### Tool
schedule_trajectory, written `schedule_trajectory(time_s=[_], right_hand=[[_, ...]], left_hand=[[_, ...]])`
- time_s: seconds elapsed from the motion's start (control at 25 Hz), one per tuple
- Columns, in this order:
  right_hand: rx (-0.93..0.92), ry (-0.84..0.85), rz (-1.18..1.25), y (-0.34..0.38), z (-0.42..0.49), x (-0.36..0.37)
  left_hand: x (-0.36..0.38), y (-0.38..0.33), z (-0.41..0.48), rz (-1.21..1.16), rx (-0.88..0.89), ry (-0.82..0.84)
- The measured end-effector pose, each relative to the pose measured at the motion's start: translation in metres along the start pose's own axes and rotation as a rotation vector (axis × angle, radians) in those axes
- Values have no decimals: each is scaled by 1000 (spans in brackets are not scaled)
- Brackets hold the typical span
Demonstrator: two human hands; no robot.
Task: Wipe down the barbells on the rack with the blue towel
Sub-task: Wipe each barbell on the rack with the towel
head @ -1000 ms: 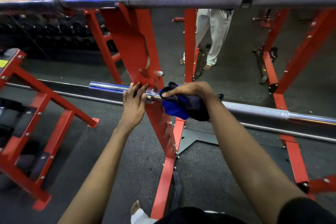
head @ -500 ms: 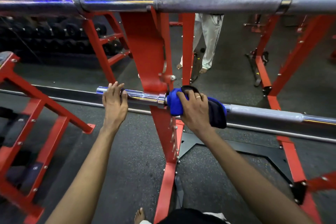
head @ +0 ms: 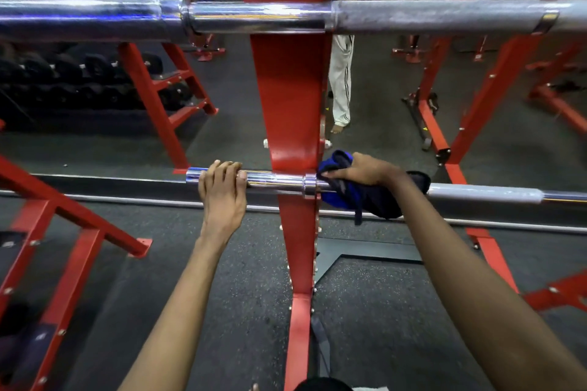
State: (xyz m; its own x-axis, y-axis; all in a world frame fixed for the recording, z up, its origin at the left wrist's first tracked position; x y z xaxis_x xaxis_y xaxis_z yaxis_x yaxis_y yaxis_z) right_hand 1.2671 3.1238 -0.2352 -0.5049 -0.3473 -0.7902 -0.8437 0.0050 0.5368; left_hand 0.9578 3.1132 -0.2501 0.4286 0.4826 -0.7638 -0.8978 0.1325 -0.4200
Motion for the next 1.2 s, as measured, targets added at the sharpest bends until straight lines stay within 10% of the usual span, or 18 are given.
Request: schedule_trajectory(time_s=[0.2,0.4,0.68,1.2], right_hand=[[-72,-711,330,13,-64,-5],[-50,-1069,673,47,-104,22],[-16,-834,-147,121,-54,91],[-51,-907,-201,126,-49,84]], left_hand=[[-9,11,11,-28,92,73],[-14,68,31,-9,-5,110],[-14,65,36,-305,109,213],[-14,77,31,-453,129,386]])
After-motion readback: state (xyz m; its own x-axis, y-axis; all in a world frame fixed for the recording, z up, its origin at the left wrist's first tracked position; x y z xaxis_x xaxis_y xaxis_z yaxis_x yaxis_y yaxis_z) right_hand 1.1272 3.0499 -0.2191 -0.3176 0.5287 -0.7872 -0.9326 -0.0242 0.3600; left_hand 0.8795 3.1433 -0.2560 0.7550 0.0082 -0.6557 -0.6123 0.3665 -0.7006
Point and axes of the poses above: each hand's wrist, its own z-axis towards the middle knuckle, its own x-axis out of the palm, y = z × x, the point moved 10 cm from there along z, towards the middle knuckle, and after that the axes turned 5 degrees about -x, right-handed, at the moved point
